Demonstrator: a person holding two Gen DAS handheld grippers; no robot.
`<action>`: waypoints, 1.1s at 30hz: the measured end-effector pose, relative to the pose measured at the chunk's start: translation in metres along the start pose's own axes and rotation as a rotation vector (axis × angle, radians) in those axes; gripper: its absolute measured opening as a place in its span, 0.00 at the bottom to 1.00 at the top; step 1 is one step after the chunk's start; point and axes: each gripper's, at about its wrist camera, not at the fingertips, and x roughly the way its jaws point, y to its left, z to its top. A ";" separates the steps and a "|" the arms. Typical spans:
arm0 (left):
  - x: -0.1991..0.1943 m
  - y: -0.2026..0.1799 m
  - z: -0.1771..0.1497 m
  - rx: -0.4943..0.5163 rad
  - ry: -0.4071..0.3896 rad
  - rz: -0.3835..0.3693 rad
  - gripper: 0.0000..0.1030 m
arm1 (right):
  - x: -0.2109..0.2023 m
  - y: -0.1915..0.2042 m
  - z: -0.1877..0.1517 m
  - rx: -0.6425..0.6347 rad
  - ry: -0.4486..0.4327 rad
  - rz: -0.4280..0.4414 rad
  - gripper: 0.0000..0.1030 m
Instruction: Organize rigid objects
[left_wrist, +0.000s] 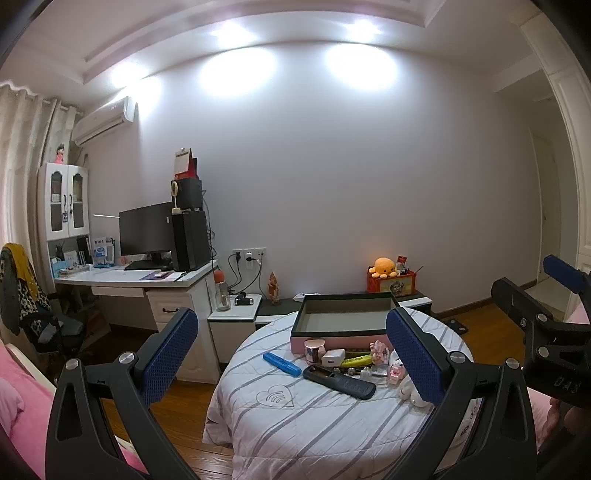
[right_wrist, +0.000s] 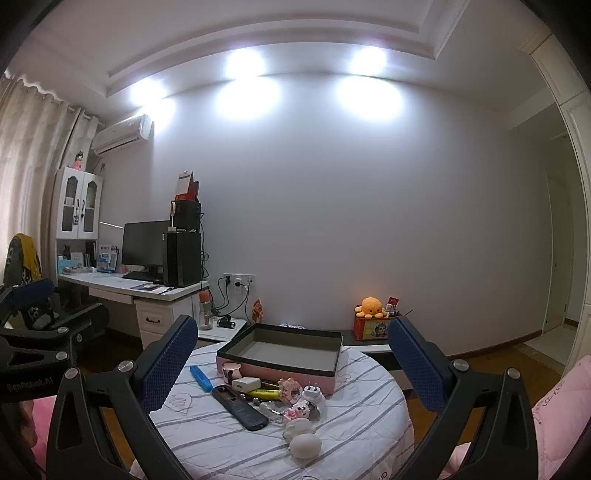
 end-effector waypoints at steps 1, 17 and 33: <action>0.001 0.000 0.000 0.001 0.001 0.002 1.00 | 0.002 -0.002 -0.002 0.001 0.000 0.002 1.00; 0.006 -0.006 -0.004 0.016 0.011 -0.002 1.00 | 0.003 -0.005 -0.005 -0.002 0.007 0.002 1.00; 0.012 -0.010 -0.010 0.025 0.036 -0.003 1.00 | 0.002 -0.003 -0.006 -0.003 0.030 -0.006 1.00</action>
